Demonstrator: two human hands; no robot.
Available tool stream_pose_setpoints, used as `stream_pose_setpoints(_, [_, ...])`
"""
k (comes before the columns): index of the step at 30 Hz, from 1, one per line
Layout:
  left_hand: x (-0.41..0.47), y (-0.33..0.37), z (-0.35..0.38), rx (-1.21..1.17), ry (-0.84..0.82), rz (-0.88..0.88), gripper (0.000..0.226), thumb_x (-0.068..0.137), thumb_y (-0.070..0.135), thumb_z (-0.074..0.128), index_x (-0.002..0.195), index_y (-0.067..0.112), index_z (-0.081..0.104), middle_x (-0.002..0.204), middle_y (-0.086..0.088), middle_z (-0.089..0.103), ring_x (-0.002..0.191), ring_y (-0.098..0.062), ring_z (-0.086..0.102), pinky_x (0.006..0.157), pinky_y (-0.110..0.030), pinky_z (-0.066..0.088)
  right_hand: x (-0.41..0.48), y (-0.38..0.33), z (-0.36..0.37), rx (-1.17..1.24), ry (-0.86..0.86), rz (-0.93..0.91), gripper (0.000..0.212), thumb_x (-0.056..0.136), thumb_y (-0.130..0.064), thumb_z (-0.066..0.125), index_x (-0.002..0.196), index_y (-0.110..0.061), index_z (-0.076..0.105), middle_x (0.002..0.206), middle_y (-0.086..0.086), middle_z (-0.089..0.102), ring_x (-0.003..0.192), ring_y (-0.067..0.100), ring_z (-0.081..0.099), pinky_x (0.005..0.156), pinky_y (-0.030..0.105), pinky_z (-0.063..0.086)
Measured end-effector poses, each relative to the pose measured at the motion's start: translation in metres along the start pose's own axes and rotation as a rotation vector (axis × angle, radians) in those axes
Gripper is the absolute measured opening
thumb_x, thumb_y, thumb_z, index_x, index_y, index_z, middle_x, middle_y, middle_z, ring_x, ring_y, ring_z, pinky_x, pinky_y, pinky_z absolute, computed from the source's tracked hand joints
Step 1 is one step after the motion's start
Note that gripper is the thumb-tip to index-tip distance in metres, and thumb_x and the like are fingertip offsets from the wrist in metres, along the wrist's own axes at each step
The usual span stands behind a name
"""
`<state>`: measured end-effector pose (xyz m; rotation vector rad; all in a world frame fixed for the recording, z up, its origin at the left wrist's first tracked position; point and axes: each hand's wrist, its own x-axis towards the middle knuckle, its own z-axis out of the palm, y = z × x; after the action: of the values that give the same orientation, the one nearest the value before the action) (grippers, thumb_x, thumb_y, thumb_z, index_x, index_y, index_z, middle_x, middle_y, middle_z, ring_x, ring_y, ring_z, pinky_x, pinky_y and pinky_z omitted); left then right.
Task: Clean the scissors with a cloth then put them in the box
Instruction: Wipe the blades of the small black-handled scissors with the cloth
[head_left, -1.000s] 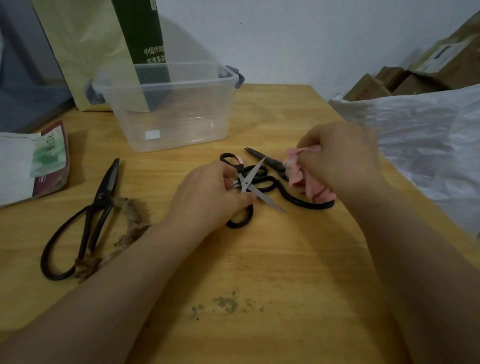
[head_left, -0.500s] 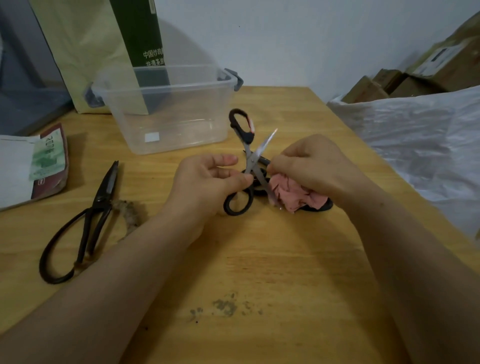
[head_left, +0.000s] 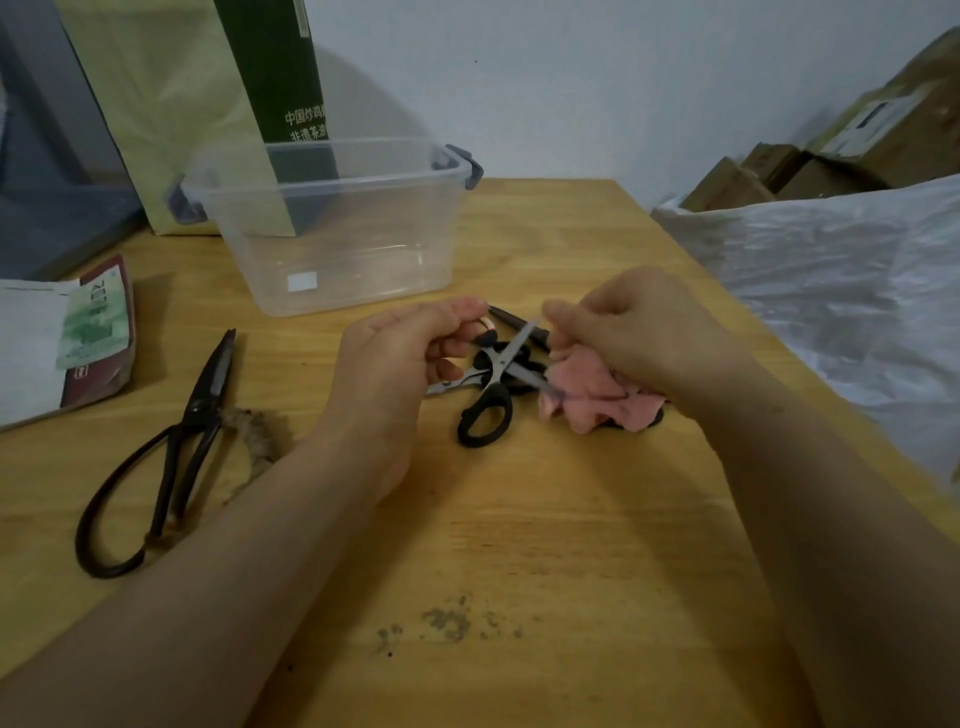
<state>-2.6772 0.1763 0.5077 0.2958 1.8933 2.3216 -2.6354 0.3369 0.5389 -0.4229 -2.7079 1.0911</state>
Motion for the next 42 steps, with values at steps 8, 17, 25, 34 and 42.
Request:
stream_pose_setpoints(8, [-0.003,-0.001,0.003,-0.053,-0.111,-0.093,0.030,0.067,0.013,0.058,0.090,-0.001,0.071,0.082,-0.010,0.063,0.076,-0.017,0.054,0.069,-0.028,0.043,-0.005,-0.005,-0.006,0.636,-0.053,-0.145,0.026,0.080,0.009,0.062,0.099,-0.009,0.067,0.085,0.006,0.073,0.075,0.019,0.071,0.063,0.030,0.058])
stream_pose_setpoints(17, [-0.006,0.000,0.004,-0.254,-0.164,-0.176,0.038,0.063,0.010,0.041,0.088,-0.008,0.064,0.076,-0.013,0.060,0.070,-0.019,0.052,0.063,-0.025,0.043,-0.002,-0.004,0.015,0.402,-0.017,-0.345,0.017,0.078,-0.004,0.073,0.087,-0.019,0.073,0.082,-0.005,0.071,0.074,0.001,0.066,0.066,0.012,0.052])
stream_pose_setpoints(25, [-0.009,0.000,0.005,-0.322,-0.192,-0.148,0.054,0.055,0.010,0.034,0.094,-0.017,0.060,0.083,-0.019,0.058,0.078,-0.024,0.049,0.070,-0.026,0.041,0.004,-0.005,0.028,0.084,0.167,-0.491,0.016,0.091,-0.010,0.059,0.088,-0.025,0.064,0.083,-0.008,0.064,0.077,0.005,0.056,0.073,0.020,0.047])
stream_pose_setpoints(34, [-0.006,-0.001,0.006,-0.288,-0.203,-0.091,0.054,0.061,0.013,0.032,0.097,-0.013,0.063,0.082,-0.015,0.063,0.074,-0.019,0.049,0.067,-0.023,0.043,0.007,-0.002,0.025,0.164,0.198,-0.391,0.019,0.091,-0.010,0.057,0.084,-0.027,0.063,0.081,-0.013,0.064,0.078,0.002,0.058,0.074,0.020,0.049])
stream_pose_setpoints(42, [-0.003,0.004,-0.001,-0.204,-0.112,-0.069,0.036,0.077,0.024,0.051,0.094,-0.002,0.070,0.071,-0.005,0.061,0.066,-0.010,0.050,0.063,-0.022,0.044,0.002,-0.001,0.009,0.165,0.221,-0.169,0.026,0.086,-0.019,0.053,0.073,-0.009,0.074,0.070,-0.008,0.069,0.075,0.020,0.065,0.069,0.036,0.055])
